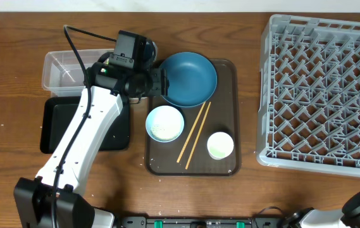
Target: Sort waste into correct bins and load items into the dishwasher rack
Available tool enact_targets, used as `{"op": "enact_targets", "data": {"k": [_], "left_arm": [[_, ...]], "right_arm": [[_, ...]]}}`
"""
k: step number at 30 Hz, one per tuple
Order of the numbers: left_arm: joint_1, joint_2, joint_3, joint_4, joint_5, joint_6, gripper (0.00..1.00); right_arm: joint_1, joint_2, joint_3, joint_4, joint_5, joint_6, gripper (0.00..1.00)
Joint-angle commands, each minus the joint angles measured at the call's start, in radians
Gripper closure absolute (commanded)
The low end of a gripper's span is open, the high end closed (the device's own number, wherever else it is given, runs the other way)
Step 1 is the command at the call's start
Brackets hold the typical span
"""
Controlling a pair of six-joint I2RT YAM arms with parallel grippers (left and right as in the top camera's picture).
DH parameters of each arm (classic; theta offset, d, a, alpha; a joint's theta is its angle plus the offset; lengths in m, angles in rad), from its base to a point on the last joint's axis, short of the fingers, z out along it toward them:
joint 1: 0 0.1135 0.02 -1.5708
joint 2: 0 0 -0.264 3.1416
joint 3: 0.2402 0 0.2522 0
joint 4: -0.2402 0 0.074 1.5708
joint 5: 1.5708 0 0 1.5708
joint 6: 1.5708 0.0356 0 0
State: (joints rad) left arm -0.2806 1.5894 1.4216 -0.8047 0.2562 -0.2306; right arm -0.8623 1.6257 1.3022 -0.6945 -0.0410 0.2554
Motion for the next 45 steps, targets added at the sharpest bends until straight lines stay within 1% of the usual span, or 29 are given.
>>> {"op": "enact_targets", "data": {"k": [1, 2, 4, 6, 7, 9, 11, 12, 14, 16, 21, 27, 31, 33, 35, 41, 45], "left_arm": [[0.000, 0.004, -0.002, -0.002, 0.005, 0.012, 0.35], [0.000, 0.004, -0.002, -0.002, 0.005, 0.012, 0.35], [0.000, 0.004, -0.002, -0.002, 0.005, 0.013, 0.32], [0.000, 0.004, -0.002, -0.003, 0.005, 0.012, 0.31], [0.000, 0.004, -0.002, -0.003, 0.005, 0.012, 0.31], [0.000, 0.004, -0.002, -0.002, 0.005, 0.012, 0.31], [0.000, 0.004, -0.002, -0.002, 0.005, 0.012, 0.31], [0.000, 0.004, -0.002, -0.002, 0.005, 0.012, 0.31], [0.000, 0.004, -0.002, -0.003, 0.005, 0.013, 0.31], [0.000, 0.004, -0.002, -0.003, 0.005, 0.012, 0.31], [0.000, 0.004, -0.002, -0.003, 0.005, 0.012, 0.31], [0.000, 0.004, -0.002, -0.006, 0.005, 0.013, 0.31], [0.000, 0.004, -0.002, -0.005, 0.005, 0.012, 0.31], [0.000, 0.004, -0.002, -0.005, 0.005, 0.013, 0.31], [0.000, 0.004, -0.002, -0.006, 0.005, 0.012, 0.30], [0.000, 0.004, -0.002, -0.013, 0.023, 0.012, 0.26], [-0.006, 0.005, -0.005, -0.032, 0.067, 0.013, 0.26]], "right_arm": [[-0.007, -0.081, 0.006, 0.013, 0.003, 0.025, 0.75], [-0.006, -0.093, 0.006, 0.013, -0.009, 0.025, 0.73], [-0.001, -0.119, 0.006, 0.007, -0.023, 0.024, 0.70], [0.005, -0.130, 0.006, -0.002, -0.023, 0.024, 0.65], [0.007, -0.130, 0.006, -0.005, -0.027, 0.025, 0.64], [0.018, -0.125, 0.006, -0.008, -0.055, 0.008, 0.66], [0.032, -0.113, 0.005, -0.016, -0.052, -0.019, 0.72], [0.035, -0.104, 0.005, -0.018, -0.041, -0.028, 0.76], [0.037, -0.082, 0.005, -0.021, 0.011, -0.026, 0.80], [0.037, -0.053, 0.005, -0.018, 0.048, -0.024, 0.82], [0.034, 0.031, 0.005, -0.016, 0.064, -0.024, 0.83], [0.010, 0.065, 0.005, -0.037, 0.139, -0.003, 0.90], [-0.005, 0.036, 0.005, -0.036, 0.137, 0.022, 0.87], [-0.004, 0.010, 0.006, -0.034, 0.129, 0.021, 0.82], [0.000, -0.020, 0.006, -0.027, 0.072, 0.021, 0.77], [0.026, -0.103, 0.006, -0.032, -0.250, -0.010, 0.70], [0.098, -0.134, 0.006, -0.080, -0.388, -0.060, 0.66]]}}
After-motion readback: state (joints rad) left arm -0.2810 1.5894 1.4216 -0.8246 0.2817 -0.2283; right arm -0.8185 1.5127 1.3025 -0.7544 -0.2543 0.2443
